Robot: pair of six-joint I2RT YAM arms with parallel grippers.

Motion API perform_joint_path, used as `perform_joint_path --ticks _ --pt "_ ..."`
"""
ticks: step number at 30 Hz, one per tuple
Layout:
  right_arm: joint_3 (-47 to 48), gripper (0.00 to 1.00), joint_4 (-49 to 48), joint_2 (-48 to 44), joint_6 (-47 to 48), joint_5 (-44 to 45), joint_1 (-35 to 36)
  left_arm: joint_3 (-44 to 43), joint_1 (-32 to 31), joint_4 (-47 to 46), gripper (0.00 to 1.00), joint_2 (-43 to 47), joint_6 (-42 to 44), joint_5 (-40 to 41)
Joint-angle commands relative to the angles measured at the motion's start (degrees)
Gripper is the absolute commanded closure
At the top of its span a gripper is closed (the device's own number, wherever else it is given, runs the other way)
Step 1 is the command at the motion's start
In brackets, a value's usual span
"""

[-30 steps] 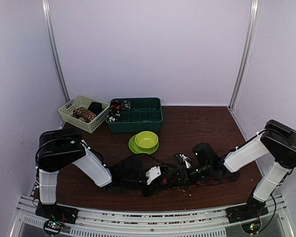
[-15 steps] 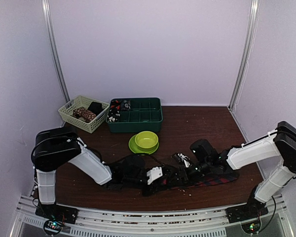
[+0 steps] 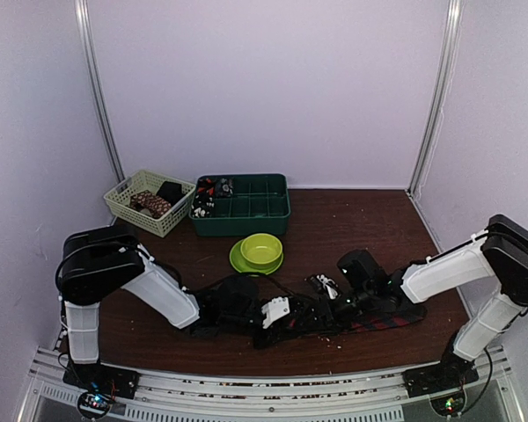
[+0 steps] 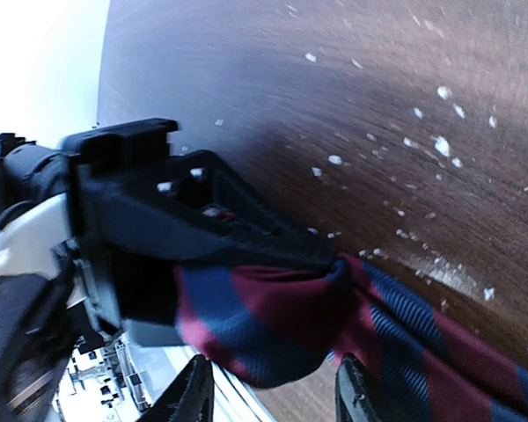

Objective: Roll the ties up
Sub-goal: Roll the tie at the center of the board.

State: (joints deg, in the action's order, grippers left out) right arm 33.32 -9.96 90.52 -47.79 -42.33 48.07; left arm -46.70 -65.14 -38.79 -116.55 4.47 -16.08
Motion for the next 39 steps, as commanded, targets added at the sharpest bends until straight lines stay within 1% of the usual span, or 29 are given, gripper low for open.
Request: perform_joint_path --ticks 1,3,9,15,16,18,20,21,23,25,26,28,31,35,39 --pt "2.87 0.53 5.92 -4.02 3.9 3.99 -0.63 1.36 0.19 9.59 0.83 -1.55 0.79 1.08" --pt "4.19 0.53 7.8 -2.67 5.4 4.99 -0.87 1.52 0.19 9.18 0.83 -1.54 0.68 1.07" --pt "4.77 0.62 3.8 0.58 3.41 3.7 -0.29 1.39 0.19 9.43 0.83 -1.39 0.67 1.21" --pt "3.22 0.81 0.95 3.74 2.57 1.9 0.11 1.08 0.19 9.61 0.82 -1.57 0.72 1.29" --pt "2.83 0.86 0.65 3.84 2.49 1.8 0.11 1.04 0.19 9.61 0.82 -1.62 0.67 1.24" --pt "2.02 1.0 0.71 3.68 2.94 2.07 0.12 0.99 0.19 9.62 0.82 -1.71 0.67 1.18" --pt "1.63 1.0 1.66 3.46 3.98 2.83 -0.19 1.08 0.19 9.32 0.8 -1.77 0.42 1.42" --pt "1.15 1.0 2.1 3.44 4.28 3.01 -0.42 1.16 0.19 9.0 0.77 -1.73 0.18 1.6" --pt "0.15 1.0 2.74 3.3 5.12 3.86 -1.05 1.33 0.19 8.22 0.67 -1.31 -0.4 2.26" --pt "-0.57 1.0 4.66 2.96 6.88 5.36 -1.6 1.3 0.19 8.03 0.53 -0.28 -0.72 2.98" --pt "-0.95 1.0 5.8 2.75 7.67 6.26 -1.78 1.34 0.19 7.89 0.48 0.51 -0.84 3.4" --pt "-2.06 1.0 6.74 2.2 8.54 7.31 -2.14 2.06 0.19 6.12 0.4 2.44 -1.38 4.41" --pt "-2.91 1.0 8.81 1.99 10.34 9.51 -2.23 3.23 0.19 2.72 0.33 4.83 -1.94 6.02" --pt "-2.8 1.0 10.25 3.22 12.36 12.71 -2.32 4.64 0.19 -2.79 0.21 4.92 -3.51 7.14" --pt "-2.49 1.0 9.76 4.85 12.11 12.59 -2.01 7.09 0.19 -10.64 0.18 3.14 -7.49 8.23"
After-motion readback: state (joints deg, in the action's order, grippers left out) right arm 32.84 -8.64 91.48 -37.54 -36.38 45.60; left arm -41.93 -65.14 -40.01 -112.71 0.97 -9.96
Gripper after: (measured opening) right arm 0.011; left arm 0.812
